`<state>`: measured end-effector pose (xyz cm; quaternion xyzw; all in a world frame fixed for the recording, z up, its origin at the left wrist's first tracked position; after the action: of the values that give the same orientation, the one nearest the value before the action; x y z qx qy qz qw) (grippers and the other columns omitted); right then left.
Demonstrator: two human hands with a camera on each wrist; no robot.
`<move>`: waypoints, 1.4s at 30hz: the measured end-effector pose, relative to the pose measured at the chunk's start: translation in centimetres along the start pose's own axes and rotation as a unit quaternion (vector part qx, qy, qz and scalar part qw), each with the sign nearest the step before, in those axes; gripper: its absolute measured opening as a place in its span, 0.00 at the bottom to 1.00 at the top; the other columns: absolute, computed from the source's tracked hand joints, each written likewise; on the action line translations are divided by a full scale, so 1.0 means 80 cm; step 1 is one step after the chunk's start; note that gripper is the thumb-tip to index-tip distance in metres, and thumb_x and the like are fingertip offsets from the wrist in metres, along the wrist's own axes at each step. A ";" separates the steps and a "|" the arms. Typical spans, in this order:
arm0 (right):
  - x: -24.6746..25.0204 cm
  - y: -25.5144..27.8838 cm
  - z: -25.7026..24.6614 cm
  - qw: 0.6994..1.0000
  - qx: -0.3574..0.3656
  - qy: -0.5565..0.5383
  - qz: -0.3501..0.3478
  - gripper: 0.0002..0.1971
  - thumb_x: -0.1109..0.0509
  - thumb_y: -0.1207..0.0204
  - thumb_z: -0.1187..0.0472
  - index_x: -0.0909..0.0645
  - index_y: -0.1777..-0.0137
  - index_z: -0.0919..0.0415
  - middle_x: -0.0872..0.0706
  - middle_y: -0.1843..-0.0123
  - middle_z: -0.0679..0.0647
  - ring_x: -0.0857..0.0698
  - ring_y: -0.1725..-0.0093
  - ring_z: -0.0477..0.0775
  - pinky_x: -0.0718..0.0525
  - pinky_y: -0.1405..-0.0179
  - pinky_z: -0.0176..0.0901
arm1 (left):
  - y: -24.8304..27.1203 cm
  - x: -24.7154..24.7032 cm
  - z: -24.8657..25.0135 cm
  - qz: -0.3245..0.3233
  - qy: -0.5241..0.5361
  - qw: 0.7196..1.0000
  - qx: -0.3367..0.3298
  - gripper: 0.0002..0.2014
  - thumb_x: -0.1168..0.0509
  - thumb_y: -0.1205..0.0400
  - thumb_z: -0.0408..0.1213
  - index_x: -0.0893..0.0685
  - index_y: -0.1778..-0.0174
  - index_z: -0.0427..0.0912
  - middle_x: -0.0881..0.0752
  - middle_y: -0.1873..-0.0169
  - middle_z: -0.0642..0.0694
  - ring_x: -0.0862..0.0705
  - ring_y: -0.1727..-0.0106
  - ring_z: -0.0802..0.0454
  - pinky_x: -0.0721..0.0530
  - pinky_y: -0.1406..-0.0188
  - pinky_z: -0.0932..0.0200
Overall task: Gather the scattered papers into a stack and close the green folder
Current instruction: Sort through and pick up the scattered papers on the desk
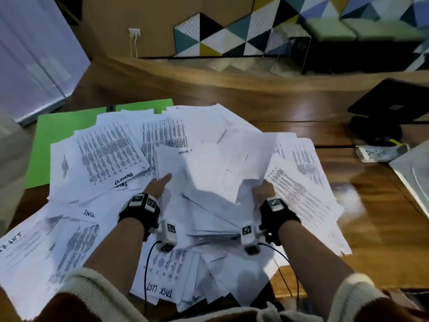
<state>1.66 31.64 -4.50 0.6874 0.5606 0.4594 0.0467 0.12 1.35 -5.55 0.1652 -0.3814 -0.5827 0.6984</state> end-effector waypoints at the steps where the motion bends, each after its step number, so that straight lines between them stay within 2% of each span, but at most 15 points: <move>1: -0.008 -0.001 0.006 1.000 -0.007 -0.012 0.011 0.18 0.44 0.16 0.66 0.26 0.28 0.69 0.21 0.30 0.66 0.21 0.32 0.63 0.28 0.48 0.37 | -0.016 -0.002 -0.005 0.000 0.014 1.000 0.001 0.41 0.33 0.20 0.50 0.42 0.19 0.32 0.37 0.20 0.36 0.34 0.21 0.38 0.36 0.22 0.45; 6: -0.003 -0.007 0.010 0.998 -0.037 0.021 0.053 0.18 0.47 0.14 0.64 0.33 0.27 0.70 0.25 0.27 0.67 0.22 0.31 0.65 0.24 0.42 0.45 | -0.043 -0.011 -0.006 -0.002 0.023 1.000 -0.003 0.32 0.26 0.25 0.38 0.28 0.28 0.28 0.21 0.34 0.42 0.21 0.34 0.42 0.25 0.31 0.46; 10: -0.004 -0.013 0.003 0.996 -0.028 0.051 0.073 0.17 0.45 0.16 0.68 0.29 0.29 0.71 0.22 0.30 0.65 0.21 0.32 0.63 0.23 0.42 0.43 | -0.118 -0.019 -0.042 -0.025 0.020 0.999 -0.009 0.57 0.21 0.48 0.63 0.29 0.24 0.38 0.23 0.28 0.40 0.23 0.30 0.39 0.26 0.29 0.39; 13: -0.023 -0.011 -0.005 0.996 -0.002 0.068 0.050 0.17 0.46 0.16 0.67 0.27 0.30 0.70 0.21 0.30 0.66 0.20 0.33 0.63 0.23 0.44 0.43 | -0.041 -0.025 0.002 -0.022 0.033 0.999 -0.014 0.40 0.25 0.29 0.51 0.28 0.26 0.34 0.23 0.30 0.39 0.23 0.30 0.40 0.27 0.28 0.39; 15: -0.033 -0.009 -0.010 0.995 0.005 0.090 0.030 0.18 0.46 0.15 0.64 0.25 0.30 0.68 0.21 0.30 0.65 0.20 0.33 0.64 0.23 0.42 0.45 | -0.031 -0.030 0.009 -0.021 0.038 0.999 -0.009 0.32 0.26 0.25 0.44 0.26 0.29 0.33 0.22 0.33 0.41 0.22 0.34 0.42 0.25 0.31 0.43; 18: -0.027 -0.011 -0.016 0.989 0.043 0.128 0.055 0.17 0.47 0.14 0.61 0.22 0.34 0.66 0.18 0.34 0.64 0.18 0.36 0.64 0.20 0.41 0.48 | -0.037 -0.030 0.008 -0.019 0.041 0.999 -0.010 0.40 0.24 0.30 0.51 0.26 0.28 0.30 0.22 0.31 0.30 0.22 0.32 0.33 0.23 0.39 0.49; 20: -0.012 -0.016 -0.019 0.986 0.083 0.100 0.102 0.16 0.44 0.15 0.63 0.19 0.37 0.68 0.15 0.38 0.64 0.16 0.39 0.62 0.19 0.46 0.44 | -0.038 -0.032 0.005 -0.030 0.046 0.998 -0.009 0.50 0.27 0.32 0.63 0.33 0.22 0.32 0.29 0.25 0.33 0.27 0.26 0.36 0.29 0.28 0.46; 24: 0.014 -0.028 -0.019 0.986 0.131 0.054 0.091 0.12 0.36 0.19 0.64 0.14 0.43 0.69 0.11 0.44 0.63 0.15 0.52 0.53 0.28 0.69 0.18 | -0.036 -0.032 0.008 -0.006 0.014 0.999 -0.028 0.42 0.37 0.21 0.59 0.37 0.21 0.30 0.33 0.23 0.34 0.32 0.22 0.39 0.37 0.24 0.47; 27: 0.006 -0.032 -0.017 0.986 0.147 0.060 0.058 0.12 0.33 0.22 0.62 0.12 0.46 0.67 0.10 0.47 0.62 0.13 0.49 0.58 0.24 0.60 0.30 | -0.037 -0.034 0.003 -0.025 0.024 0.998 -0.044 0.55 0.25 0.44 0.70 0.25 0.26 0.38 0.21 0.30 0.38 0.23 0.30 0.41 0.30 0.25 0.42; 29: -0.009 -0.031 -0.016 0.983 0.167 0.063 0.048 0.11 0.30 0.24 0.61 0.11 0.49 0.66 0.10 0.50 0.64 0.12 0.49 0.58 0.21 0.56 0.38 | -0.051 -0.033 -0.012 -0.016 0.012 0.999 -0.049 0.47 0.19 0.48 0.64 0.17 0.36 0.40 0.12 0.43 0.41 0.15 0.40 0.42 0.22 0.33 0.44; 31: -0.026 -0.027 -0.018 0.978 0.195 0.074 0.021 0.07 0.28 0.26 0.59 0.11 0.58 0.62 0.10 0.57 0.61 0.17 0.57 0.53 0.26 0.62 0.36 | -0.045 -0.035 -0.012 -0.005 -0.037 0.997 -0.061 0.32 0.19 0.38 0.50 0.15 0.43 0.37 0.11 0.50 0.41 0.13 0.46 0.42 0.17 0.44 0.52; 33: -0.034 -0.022 -0.019 0.968 0.222 0.119 -0.003 0.13 0.30 0.23 0.56 0.18 0.70 0.54 0.18 0.69 0.52 0.23 0.62 0.51 0.33 0.71 0.35 | -0.043 -0.034 -0.011 0.018 -0.075 0.995 -0.057 0.27 0.21 0.33 0.42 0.18 0.41 0.35 0.12 0.50 0.41 0.13 0.48 0.42 0.16 0.46 0.52; 35: -0.027 -0.029 -0.016 0.960 0.237 0.149 0.012 0.12 0.34 0.21 0.53 0.15 0.63 0.55 0.17 0.64 0.52 0.20 0.60 0.54 0.24 0.64 0.37 | -0.044 -0.032 -0.011 0.019 -0.086 0.995 -0.053 0.30 0.22 0.34 0.41 0.20 0.37 0.36 0.13 0.45 0.39 0.14 0.45 0.39 0.16 0.40 0.44; 37: -0.002 -0.046 -0.007 0.964 0.210 0.149 0.070 0.11 0.32 0.23 0.55 0.14 0.46 0.59 0.13 0.47 0.58 0.15 0.49 0.56 0.15 0.47 0.48 | -0.047 -0.031 -0.011 0.021 -0.086 0.995 -0.051 0.30 0.22 0.33 0.38 0.20 0.35 0.36 0.14 0.42 0.37 0.15 0.43 0.38 0.18 0.38 0.39; 42: 0.091 -0.088 0.027 0.935 0.095 0.320 0.119 0.33 0.24 0.30 0.53 0.30 0.27 0.59 0.30 0.27 0.62 0.31 0.26 0.63 0.28 0.28 0.64 | -0.043 -0.042 -0.003 0.038 -0.127 0.990 -0.036 0.23 0.26 0.26 0.33 0.20 0.36 0.31 0.15 0.42 0.36 0.17 0.40 0.39 0.22 0.45 0.55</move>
<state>-2.35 41.09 -5.59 0.5670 0.5014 0.6015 -0.2556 -2.17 3.54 -9.12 0.0494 -0.4517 -0.5855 0.6713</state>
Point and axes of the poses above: each hand's wrist, its own y-axis away from the middle knuckle, its own x-axis out of the back of the hand, z = x × y, the point moved 2 cm from there along -y, towards the middle knuckle
